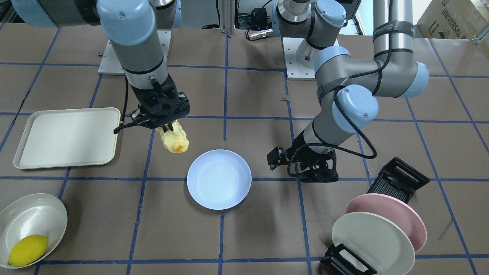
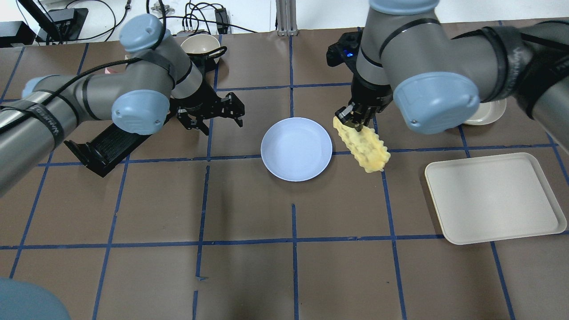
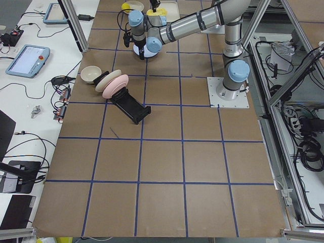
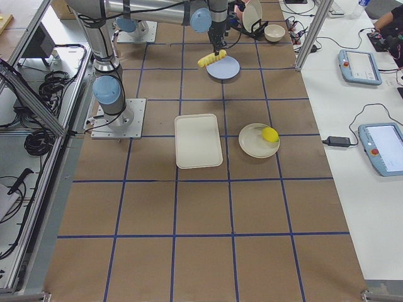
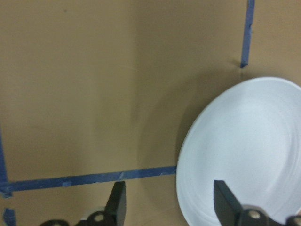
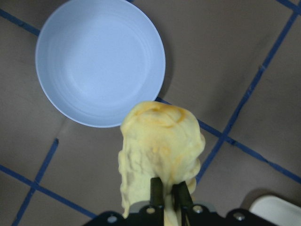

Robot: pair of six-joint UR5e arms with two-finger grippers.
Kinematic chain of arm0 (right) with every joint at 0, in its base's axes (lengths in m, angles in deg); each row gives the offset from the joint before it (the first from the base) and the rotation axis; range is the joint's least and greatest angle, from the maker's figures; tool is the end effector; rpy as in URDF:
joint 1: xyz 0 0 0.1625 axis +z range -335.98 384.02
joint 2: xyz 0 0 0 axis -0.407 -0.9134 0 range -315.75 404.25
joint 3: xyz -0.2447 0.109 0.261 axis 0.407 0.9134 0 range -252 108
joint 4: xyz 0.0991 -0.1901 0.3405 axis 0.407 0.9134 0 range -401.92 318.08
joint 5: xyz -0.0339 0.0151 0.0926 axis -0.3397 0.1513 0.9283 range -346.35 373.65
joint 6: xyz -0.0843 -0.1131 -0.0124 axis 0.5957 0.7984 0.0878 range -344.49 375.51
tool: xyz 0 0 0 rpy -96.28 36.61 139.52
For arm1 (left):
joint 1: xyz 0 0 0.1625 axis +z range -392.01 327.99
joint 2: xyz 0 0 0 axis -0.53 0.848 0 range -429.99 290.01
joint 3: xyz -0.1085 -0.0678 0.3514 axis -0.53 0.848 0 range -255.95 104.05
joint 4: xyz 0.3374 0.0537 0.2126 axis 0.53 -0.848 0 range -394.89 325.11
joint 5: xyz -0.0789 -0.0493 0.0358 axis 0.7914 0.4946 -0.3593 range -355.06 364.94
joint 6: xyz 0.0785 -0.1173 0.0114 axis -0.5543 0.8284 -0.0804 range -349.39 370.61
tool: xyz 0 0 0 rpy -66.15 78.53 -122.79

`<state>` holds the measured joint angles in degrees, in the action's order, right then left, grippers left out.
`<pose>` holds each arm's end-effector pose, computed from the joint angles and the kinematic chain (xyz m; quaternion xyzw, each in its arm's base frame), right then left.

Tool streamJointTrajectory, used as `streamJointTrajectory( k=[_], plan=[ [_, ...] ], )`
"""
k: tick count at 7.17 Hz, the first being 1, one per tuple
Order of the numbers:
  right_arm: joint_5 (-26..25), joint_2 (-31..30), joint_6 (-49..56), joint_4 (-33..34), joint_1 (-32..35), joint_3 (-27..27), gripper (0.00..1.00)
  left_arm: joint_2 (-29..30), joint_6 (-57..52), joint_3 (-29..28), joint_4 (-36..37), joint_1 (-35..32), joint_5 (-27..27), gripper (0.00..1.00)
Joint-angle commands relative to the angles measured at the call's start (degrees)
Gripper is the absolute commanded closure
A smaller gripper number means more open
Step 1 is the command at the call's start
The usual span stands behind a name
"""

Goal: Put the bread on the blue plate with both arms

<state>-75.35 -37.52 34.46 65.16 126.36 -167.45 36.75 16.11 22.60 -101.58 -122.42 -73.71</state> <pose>0.2461 -0.4891 0.3074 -0.2699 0.9624 -0.0301 0.0069 -0.1651 -0.5446 0.2162 0.0458 -0.9939 -0.0223 0.0978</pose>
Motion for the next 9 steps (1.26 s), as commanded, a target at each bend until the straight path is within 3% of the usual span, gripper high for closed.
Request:
streamJointTrajectory(
  k=[1, 3, 4, 5, 6, 8, 9],
  plan=[
    [4.10, 6.16, -0.23, 8.91, 5.74, 1.49, 0.71, -7.66, -4.95, -0.46, -8.16, 3.39, -6.66, 0.00],
    [4.89, 8.45, 0.12, 10.60, 6.28, 1.75, 0.71, -12.42, -7.26, -3.00, -16.86, 4.37, -12.28, 0.00],
    [6.55, 9.60, 0.47, 14.01, 6.29, 1.75, 0.59, -13.74, -7.26, -5.80, -21.24, 4.37, -12.93, 0.00],
    [6.65, 9.96, 0.82, 15.08, 6.20, 1.32, 0.25, -13.84, -7.26, -10.18, -26.51, 4.20, -12.76, 0.00],
    [6.39, 9.00, 1.00, 14.14, 4.72, 0.18, 0.01, -14.37, -7.35, -11.70, -28.73, 3.94, -12.41, 0.00],
    [6.12, 5.67, 1.00, 10.45, 0.69, -1.85, 0.00, -14.82, -7.44, -12.59, -28.50, 4.37, -12.15, 0.00],
    [6.21, 2.87, 1.17, 5.39, -2.38, -0.90, 0.00, -13.07, -7.09, -12.86, -28.41, 4.55, -9.27, 0.00]
  ],
)
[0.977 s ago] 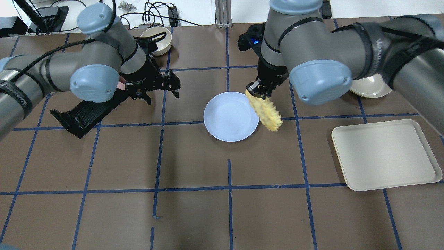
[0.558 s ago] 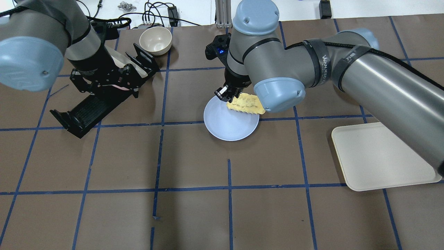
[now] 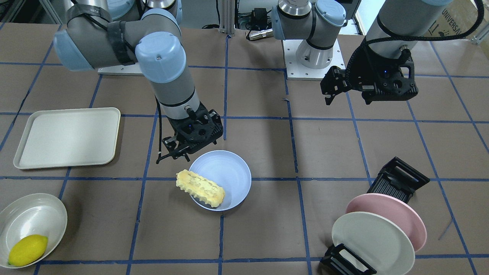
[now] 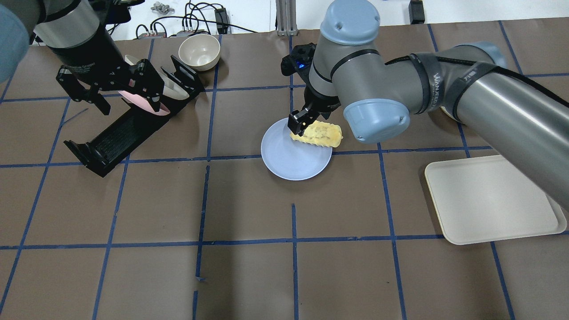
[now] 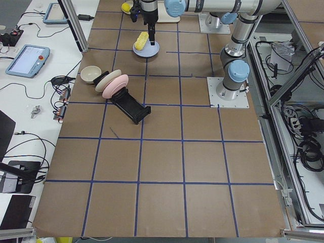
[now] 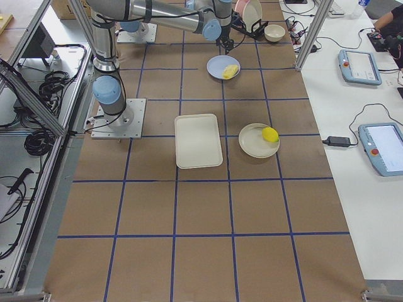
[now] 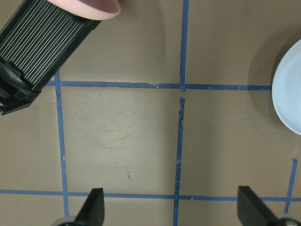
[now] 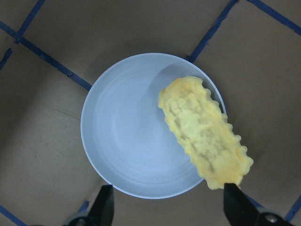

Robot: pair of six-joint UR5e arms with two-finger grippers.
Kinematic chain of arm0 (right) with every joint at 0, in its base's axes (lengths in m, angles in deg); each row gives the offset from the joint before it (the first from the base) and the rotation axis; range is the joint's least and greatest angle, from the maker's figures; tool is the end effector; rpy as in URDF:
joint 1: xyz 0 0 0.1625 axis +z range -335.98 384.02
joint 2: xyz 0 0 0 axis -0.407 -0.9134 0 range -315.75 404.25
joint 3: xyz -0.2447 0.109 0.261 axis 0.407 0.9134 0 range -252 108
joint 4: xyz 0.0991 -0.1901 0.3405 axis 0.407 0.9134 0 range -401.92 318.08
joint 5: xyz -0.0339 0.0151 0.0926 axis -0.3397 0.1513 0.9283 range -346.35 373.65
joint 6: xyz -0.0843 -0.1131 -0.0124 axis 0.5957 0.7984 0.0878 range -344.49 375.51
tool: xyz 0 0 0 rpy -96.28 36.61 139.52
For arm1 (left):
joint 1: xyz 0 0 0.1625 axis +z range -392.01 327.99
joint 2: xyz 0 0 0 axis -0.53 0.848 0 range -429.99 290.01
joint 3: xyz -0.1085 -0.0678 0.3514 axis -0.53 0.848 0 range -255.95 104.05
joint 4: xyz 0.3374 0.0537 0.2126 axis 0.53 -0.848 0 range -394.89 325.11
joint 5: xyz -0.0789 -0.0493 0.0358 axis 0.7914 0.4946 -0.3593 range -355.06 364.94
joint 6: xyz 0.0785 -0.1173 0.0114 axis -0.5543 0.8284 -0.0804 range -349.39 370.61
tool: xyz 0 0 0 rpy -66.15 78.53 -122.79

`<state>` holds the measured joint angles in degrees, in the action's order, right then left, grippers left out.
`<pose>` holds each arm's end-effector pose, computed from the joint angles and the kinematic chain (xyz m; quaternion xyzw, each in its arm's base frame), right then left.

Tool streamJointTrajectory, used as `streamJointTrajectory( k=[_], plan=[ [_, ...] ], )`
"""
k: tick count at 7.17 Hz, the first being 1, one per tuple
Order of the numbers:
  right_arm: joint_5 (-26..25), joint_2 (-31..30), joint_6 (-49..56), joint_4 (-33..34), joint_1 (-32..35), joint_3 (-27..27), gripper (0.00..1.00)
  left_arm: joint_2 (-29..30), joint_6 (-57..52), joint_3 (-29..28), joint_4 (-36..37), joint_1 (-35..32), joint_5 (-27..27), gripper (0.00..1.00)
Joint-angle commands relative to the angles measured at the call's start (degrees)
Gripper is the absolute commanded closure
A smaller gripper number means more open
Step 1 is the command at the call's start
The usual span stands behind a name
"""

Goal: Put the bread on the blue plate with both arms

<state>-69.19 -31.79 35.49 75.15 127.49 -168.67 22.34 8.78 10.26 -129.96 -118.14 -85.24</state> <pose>0.2775 -0.5098 0.2633 -0.2902 0.9533 -0.0595 0.0590 -0.0998 -0.4932 0.3982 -0.0177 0.9993 0.0316 0.0000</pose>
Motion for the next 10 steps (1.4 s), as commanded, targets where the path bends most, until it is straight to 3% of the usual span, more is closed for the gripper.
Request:
streamJointTrajectory(
  k=[1, 2, 3, 4, 6, 10],
  plan=[
    [-0.47, -4.45, -0.38, -9.96, -6.33, 2.26, 0.00, 2.31, -0.01, -0.95, -0.03, 0.18, 3.69, 0.00],
    [-0.56, -5.51, -0.03, -17.76, -9.14, 5.23, 0.00, 2.58, 0.07, -1.04, -0.11, 0.00, 3.18, 0.00],
    [-0.65, -5.87, 0.14, -21.14, -10.56, 6.92, 0.00, 2.06, 0.07, -1.04, -0.29, 0.00, 2.65, 0.00],
    [-1.43, -6.92, 0.15, -21.18, -11.18, 7.28, 0.00, 2.58, -0.01, -1.13, -0.03, -0.09, 1.08, 0.00],
    [-8.35, -9.73, -0.03, -22.74, -11.36, 6.32, 0.00, 2.23, -0.01, -1.13, -0.03, 0.00, 0.80, 0.00],
    [-7.24, -10.62, -0.03, -23.46, -10.75, 6.94, 0.00, 2.06, -0.01, -1.48, -0.20, 0.09, 0.71, 0.00]
  ],
)
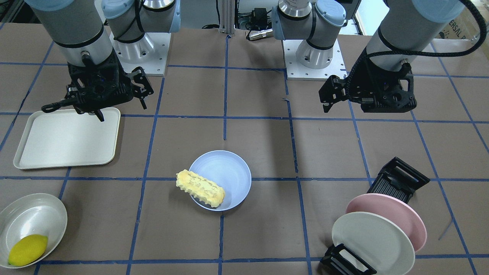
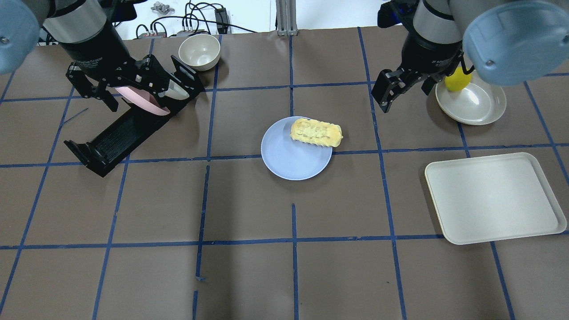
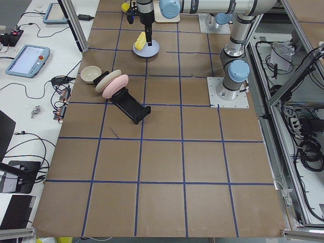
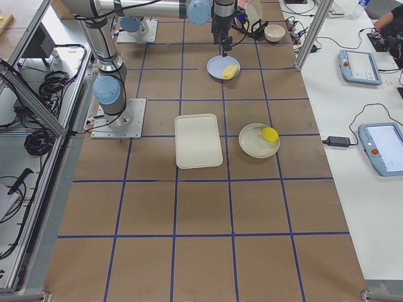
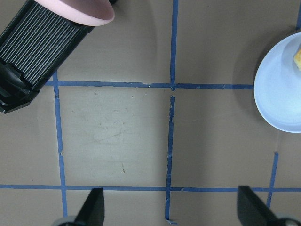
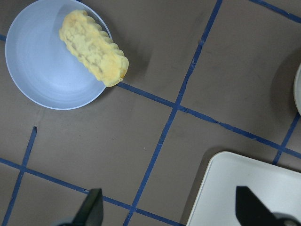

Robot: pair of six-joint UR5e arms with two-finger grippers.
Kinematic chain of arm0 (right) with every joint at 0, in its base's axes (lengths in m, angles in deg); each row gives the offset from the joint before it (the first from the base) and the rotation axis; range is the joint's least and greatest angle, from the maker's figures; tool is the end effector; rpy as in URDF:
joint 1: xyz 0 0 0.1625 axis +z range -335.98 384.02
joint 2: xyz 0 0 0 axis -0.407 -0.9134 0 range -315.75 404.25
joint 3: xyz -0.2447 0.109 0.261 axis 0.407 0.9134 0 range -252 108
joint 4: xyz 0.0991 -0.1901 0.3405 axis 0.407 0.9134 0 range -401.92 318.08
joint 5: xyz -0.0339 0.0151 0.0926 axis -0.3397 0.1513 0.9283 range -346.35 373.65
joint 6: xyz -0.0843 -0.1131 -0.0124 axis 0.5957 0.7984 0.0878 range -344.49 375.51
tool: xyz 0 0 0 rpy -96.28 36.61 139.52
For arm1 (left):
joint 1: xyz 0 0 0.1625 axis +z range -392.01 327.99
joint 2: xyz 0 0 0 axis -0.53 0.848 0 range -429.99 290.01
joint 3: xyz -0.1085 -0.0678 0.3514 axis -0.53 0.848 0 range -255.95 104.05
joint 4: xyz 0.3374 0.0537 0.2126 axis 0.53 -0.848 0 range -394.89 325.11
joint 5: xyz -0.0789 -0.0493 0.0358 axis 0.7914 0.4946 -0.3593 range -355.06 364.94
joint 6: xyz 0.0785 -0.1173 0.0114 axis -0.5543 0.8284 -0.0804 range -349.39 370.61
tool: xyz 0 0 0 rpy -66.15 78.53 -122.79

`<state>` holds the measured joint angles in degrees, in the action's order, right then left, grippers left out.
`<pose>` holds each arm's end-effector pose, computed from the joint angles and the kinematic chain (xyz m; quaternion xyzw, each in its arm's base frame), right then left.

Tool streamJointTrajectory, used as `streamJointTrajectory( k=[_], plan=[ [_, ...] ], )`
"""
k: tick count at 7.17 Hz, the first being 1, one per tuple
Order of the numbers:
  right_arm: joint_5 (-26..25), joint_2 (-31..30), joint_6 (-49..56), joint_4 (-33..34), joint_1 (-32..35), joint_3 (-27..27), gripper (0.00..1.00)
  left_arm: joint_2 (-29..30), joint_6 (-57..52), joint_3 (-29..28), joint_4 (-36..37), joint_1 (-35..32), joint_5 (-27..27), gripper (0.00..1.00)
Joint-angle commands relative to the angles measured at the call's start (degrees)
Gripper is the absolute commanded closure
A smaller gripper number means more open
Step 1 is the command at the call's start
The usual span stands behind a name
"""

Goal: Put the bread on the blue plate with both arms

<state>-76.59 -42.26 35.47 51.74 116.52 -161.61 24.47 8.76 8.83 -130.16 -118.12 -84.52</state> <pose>0.1546 -0.4967 0.3746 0.1948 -0.9808 0.0045 0.0029 -0.1006 -0.5049 0.3913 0.0179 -0.9991 -0.0391 0.0067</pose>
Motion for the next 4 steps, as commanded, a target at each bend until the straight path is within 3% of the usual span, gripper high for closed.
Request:
streamJointTrajectory(
  k=[1, 4],
  plan=[
    [1.46, -0.24, -0.10, -0.14, 0.56, -0.22, 0.00, -0.07, 0.00, -0.06, 0.00, -0.02, -1.05, 0.00],
    [2.26, -0.24, -0.10, -0.23, 0.57, -0.39, 0.00, 0.10, 0.00, 0.03, 0.17, 0.06, -1.59, 0.00]
  ],
)
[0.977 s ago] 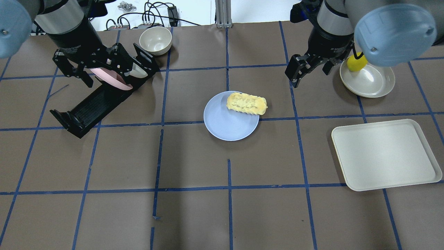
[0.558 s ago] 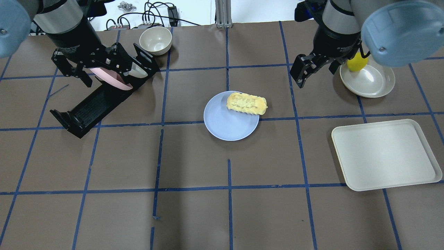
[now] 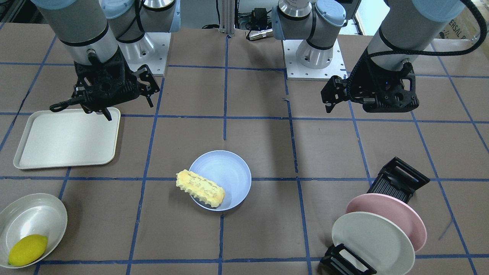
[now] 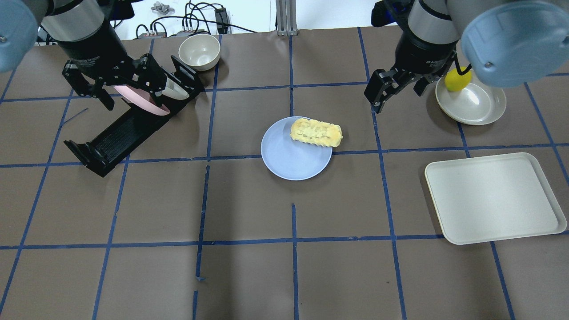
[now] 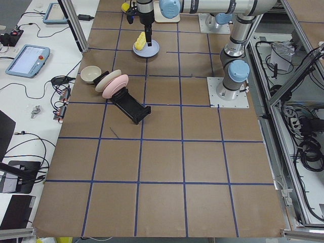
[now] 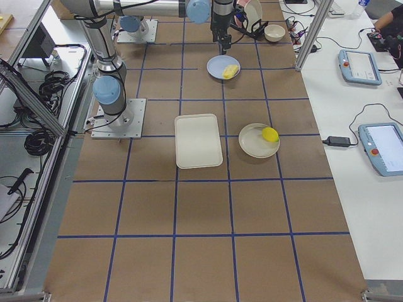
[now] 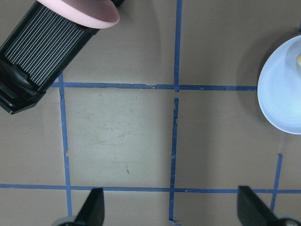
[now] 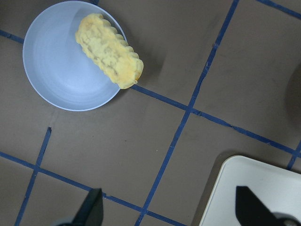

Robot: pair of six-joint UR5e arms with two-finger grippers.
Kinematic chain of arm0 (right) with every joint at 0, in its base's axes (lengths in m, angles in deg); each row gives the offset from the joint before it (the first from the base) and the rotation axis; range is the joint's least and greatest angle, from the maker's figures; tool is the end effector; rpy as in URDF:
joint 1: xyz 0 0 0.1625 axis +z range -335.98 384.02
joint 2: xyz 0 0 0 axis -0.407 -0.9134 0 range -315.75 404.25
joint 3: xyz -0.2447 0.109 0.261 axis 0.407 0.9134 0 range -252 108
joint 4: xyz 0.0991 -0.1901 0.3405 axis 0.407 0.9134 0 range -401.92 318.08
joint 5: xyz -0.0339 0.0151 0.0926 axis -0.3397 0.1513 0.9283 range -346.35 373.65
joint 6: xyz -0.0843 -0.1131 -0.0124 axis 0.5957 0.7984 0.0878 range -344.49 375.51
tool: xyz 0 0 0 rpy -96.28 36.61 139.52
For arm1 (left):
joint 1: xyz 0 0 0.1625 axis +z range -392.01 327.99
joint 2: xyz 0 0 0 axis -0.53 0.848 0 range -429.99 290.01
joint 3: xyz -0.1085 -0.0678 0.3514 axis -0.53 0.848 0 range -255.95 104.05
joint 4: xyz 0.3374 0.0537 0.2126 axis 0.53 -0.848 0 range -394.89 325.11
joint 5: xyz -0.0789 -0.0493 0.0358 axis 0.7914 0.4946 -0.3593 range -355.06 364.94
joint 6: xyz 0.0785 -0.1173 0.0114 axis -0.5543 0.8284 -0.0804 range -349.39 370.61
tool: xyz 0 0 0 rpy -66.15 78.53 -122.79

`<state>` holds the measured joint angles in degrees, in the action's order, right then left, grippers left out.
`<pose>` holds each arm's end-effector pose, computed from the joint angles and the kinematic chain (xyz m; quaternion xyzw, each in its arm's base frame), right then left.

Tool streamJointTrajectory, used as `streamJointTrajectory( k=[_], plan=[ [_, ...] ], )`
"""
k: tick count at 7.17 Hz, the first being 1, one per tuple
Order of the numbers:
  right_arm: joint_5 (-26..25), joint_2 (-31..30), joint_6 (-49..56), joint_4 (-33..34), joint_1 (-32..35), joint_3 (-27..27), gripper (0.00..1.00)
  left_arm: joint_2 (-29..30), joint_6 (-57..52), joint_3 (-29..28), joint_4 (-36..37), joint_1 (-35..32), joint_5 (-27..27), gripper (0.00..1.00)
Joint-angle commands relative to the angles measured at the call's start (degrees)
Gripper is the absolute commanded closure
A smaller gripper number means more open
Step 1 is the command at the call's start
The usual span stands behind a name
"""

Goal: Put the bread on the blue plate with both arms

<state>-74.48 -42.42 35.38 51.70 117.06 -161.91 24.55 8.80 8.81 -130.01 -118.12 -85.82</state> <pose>0.1644 -0.4934 0.3735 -0.1987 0.9799 -0.0057 0.0156 -0.0973 -0.5055 0.3910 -0.0178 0.9991 0.0389 0.0047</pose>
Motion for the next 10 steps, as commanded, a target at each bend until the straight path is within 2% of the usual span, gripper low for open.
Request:
streamJointTrajectory(
  k=[1, 3, 4, 10],
  plan=[
    [0.16, -0.08, 0.00, -0.01, 0.12, -0.01, 0.00, 0.03, 0.05, 0.14, 0.02, 0.07, -0.29, 0.00],
    [0.51, 0.44, -0.18, 0.51, 0.73, -0.10, 0.00, 0.03, 0.05, 0.31, 0.02, 0.07, -0.29, 0.00],
    [2.77, 0.62, -0.44, 0.51, 0.82, -0.27, 0.00, 0.03, -0.04, 0.40, 0.02, 0.07, -0.29, 0.00],
    [3.23, 0.36, -0.36, 0.60, 0.82, -0.62, 0.00, -0.06, 0.05, 0.40, 0.02, 0.07, -0.20, 0.00]
  ],
)
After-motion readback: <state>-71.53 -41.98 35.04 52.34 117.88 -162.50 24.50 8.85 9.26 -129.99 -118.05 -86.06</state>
